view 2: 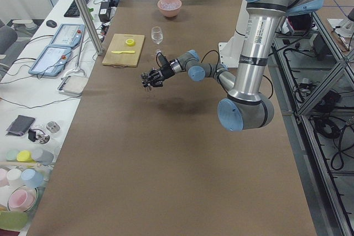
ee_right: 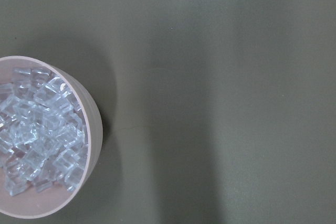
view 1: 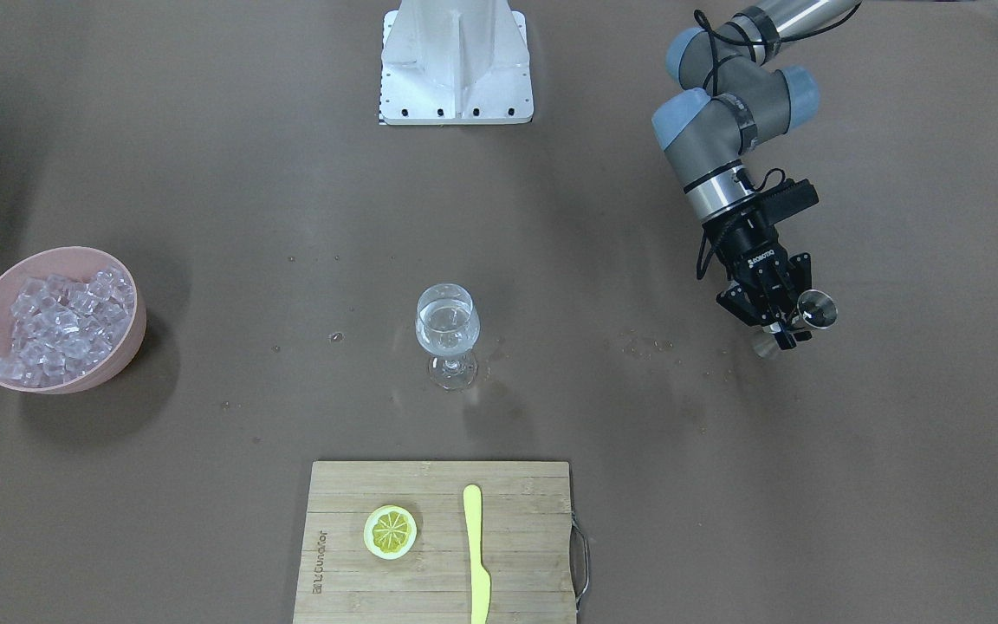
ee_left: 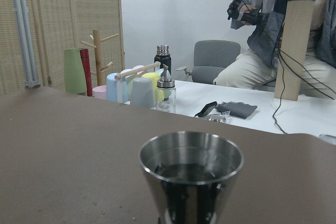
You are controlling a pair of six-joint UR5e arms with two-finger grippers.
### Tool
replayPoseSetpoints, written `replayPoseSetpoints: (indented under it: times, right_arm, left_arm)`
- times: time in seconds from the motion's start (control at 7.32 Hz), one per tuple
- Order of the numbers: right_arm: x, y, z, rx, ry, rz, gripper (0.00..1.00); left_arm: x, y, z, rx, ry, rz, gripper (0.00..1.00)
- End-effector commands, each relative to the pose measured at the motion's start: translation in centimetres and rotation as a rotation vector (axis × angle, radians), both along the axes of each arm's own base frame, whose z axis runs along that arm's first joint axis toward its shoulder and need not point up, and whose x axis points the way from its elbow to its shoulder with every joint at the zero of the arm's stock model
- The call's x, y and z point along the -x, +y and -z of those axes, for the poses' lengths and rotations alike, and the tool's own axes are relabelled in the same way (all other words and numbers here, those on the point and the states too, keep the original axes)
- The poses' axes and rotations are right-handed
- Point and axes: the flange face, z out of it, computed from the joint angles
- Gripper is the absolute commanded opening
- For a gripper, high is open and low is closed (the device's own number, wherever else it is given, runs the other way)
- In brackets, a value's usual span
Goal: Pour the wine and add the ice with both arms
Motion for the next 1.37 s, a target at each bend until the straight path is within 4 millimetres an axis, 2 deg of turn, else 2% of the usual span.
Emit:
replayPoseSetpoints:
  times: [0.0,0.27,0.41,0.55,0.68,0.96,1.23]
  right_arm:
    - [0.0,-0.2,-0.4,0.005,-0.001,0.000,1.00]
    - [0.0,-0.4,-0.3,0.003,-0.001,0.000,1.00]
    - [0.0,-0.6,0.1,-0.004,-0.001,0.000,1.00]
    - [0.0,-1.2,0.8,-0.018,-0.002,-0.001,1.00]
    - [-0.1,-1.8,1.6,-0.035,-0.001,-0.003,1.00]
    - [-0.2,-2.3,2.4,-0.056,0.007,-0.004,1.00]
    - [-0.2,-2.4,2.5,-0.061,0.009,-0.003,1.00]
  left_arm:
    - [0.7,0.3,7.0,-0.113,-0.018,-0.113,0.00]
    - [1.8,0.8,12.8,-0.213,-0.048,-0.185,0.00]
    - [1.5,1.1,15.5,-0.246,-0.124,-0.237,0.00]
    - [0.4,1.3,18.0,-0.256,-0.115,-0.311,0.00]
    - [-1.3,1.8,20.6,-0.254,-0.060,-0.457,0.00]
    - [-2.8,3.3,22.3,-0.254,-0.018,-0.688,0.00]
    - [-3.1,3.8,23.4,-0.266,-0.001,-0.754,0.00]
